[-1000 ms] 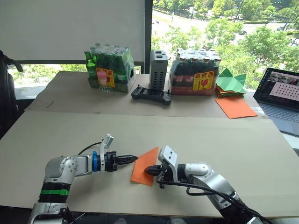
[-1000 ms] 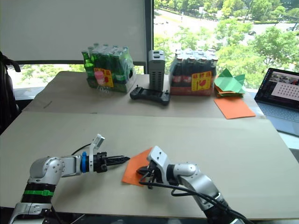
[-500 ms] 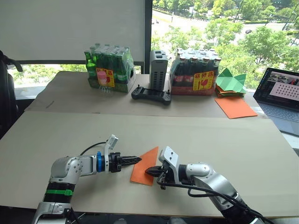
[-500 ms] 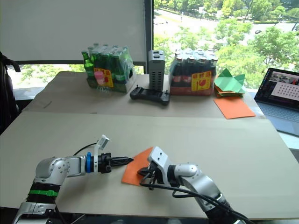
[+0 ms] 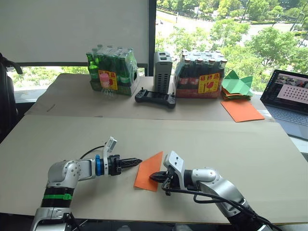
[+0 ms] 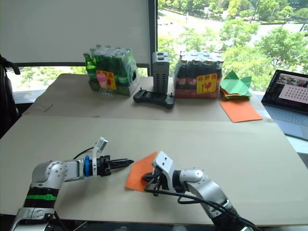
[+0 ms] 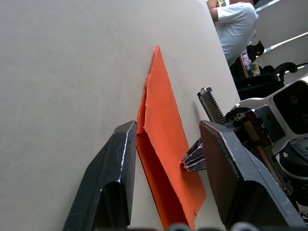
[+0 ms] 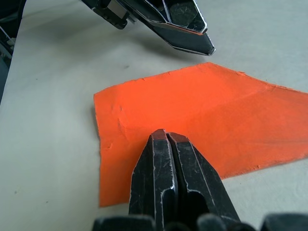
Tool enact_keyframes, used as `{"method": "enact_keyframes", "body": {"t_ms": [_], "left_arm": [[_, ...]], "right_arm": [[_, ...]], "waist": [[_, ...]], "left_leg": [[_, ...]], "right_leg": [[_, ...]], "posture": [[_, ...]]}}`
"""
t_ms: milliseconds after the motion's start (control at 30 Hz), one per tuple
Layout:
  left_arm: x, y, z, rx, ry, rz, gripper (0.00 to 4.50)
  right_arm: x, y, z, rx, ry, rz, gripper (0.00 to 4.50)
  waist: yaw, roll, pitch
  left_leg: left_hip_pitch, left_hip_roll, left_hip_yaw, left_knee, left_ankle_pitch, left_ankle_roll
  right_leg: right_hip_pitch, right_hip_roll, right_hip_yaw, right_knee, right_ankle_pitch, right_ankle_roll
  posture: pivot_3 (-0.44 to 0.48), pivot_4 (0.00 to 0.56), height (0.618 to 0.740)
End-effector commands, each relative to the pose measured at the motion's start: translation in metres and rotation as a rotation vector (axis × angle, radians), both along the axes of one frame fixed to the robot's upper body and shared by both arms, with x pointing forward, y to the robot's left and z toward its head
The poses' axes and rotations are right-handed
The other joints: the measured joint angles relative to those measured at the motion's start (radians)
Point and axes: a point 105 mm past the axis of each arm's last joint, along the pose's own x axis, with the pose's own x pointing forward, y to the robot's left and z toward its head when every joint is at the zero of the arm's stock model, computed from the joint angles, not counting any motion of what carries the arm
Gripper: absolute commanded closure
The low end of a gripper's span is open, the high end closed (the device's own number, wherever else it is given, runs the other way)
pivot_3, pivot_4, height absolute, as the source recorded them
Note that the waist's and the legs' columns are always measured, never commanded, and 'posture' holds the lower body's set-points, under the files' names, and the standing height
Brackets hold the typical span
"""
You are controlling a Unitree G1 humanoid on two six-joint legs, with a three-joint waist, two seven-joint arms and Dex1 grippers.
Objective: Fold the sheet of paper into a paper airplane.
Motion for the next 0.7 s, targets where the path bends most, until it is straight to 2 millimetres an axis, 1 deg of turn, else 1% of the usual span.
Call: {"method": "enact_keyframes", "body": {"t_ms": [33, 267, 500, 600, 700], "left_arm": [[0.0, 0.004, 0.008, -0.014, -0.023, 0.002, 2.32], [0.0, 0.012, 0.005, -0.003, -0.009, 0.027, 2.32], [0.0, 0.007, 0.009, -0.038, -0.006, 0.026, 2.32], [0.001, 0.003, 0.015, -0.065, -0.012, 0.022, 2.32], [0.001, 0.001, 0.017, -0.072, -0.012, 0.02, 2.32]], "right_arm": [[-0.002, -0.005, -0.01, -0.034, 0.036, -0.01, 4.48], [-0.003, -0.005, -0.01, -0.038, 0.037, -0.007, 4.48], [-0.002, -0.006, -0.009, -0.036, 0.034, -0.005, 4.48], [0.0, -0.007, -0.001, -0.008, 0.027, -0.004, 4.48], [0.003, -0.007, 0.011, 0.04, 0.021, -0.015, 4.48]], "waist": [[0.0, 0.0, 0.0], [0.0, 0.0, 0.0], [0.0, 0.0, 0.0], [0.0, 0.0, 0.0], [0.001, 0.0, 0.0]], "left_leg": [[0.0, 0.0, 0.0, 0.0, 0.0, 0.0], [0.0, 0.0, 0.0, 0.0, 0.0, 0.0], [0.0, 0.0, 0.0, 0.0, 0.0, 0.0], [0.0, 0.0, 0.0, 0.0, 0.0, 0.0], [0.0, 0.0, 0.0, 0.0, 0.0, 0.0]], "right_leg": [[0.0, 0.0, 0.0, 0.0, 0.0, 0.0], [0.0, 0.0, 0.0, 0.0, 0.0, 0.0], [0.0, 0.0, 0.0, 0.0, 0.0, 0.0], [0.0, 0.0, 0.0, 0.0, 0.0, 0.0], [0.0, 0.0, 0.0, 0.0, 0.0, 0.0]], "posture": [[0.0, 0.15, 0.74], [0.0, 0.15, 0.74], [0.0, 0.15, 0.74], [0.0, 0.15, 0.74], [0.0, 0.15, 0.74]]}}
